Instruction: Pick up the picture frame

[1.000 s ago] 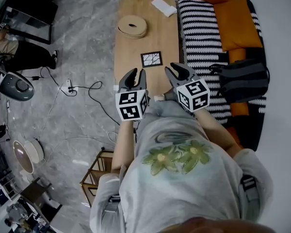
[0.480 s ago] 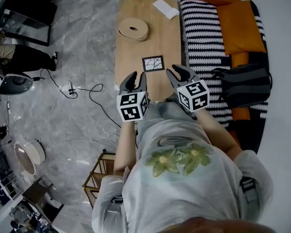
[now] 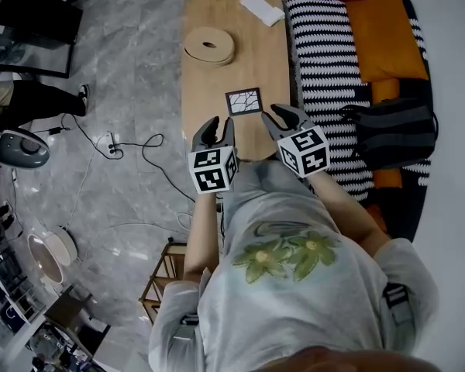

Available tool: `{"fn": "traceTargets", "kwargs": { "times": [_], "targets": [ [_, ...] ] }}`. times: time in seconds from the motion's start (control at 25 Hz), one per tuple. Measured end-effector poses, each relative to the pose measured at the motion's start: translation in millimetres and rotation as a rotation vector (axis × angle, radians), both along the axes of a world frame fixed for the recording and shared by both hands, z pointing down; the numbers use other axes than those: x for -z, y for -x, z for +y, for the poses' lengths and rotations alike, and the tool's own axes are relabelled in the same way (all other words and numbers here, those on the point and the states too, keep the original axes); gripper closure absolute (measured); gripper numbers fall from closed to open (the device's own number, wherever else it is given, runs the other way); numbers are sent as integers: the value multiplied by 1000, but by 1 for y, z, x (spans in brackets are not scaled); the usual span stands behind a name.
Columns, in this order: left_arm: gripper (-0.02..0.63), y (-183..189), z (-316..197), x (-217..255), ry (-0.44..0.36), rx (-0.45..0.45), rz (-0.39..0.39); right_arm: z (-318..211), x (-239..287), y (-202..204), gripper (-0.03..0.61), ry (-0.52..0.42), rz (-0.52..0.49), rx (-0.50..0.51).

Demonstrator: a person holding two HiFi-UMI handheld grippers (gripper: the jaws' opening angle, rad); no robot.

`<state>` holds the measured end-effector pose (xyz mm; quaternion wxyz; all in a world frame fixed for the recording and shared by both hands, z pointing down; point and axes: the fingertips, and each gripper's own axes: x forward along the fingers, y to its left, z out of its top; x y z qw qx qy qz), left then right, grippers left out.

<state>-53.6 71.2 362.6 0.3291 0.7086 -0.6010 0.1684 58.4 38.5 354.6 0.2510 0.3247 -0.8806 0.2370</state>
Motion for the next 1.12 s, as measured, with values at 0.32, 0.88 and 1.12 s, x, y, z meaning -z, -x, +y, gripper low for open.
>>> {"fn": "traceTargets", "kwargs": {
  "times": [0.32, 0.88, 1.12],
  "targets": [
    [488, -1, -8, -24, 44, -23, 3, -11, -20, -1, 486, 36, 22, -9],
    [488, 0, -19, -66, 101, -19, 23, -20, -58, 11, 479, 79, 41, 15],
    [488, -1, -26, -89, 127, -24, 23, -27, -80, 10, 476, 106, 47, 9]
  ]
}}
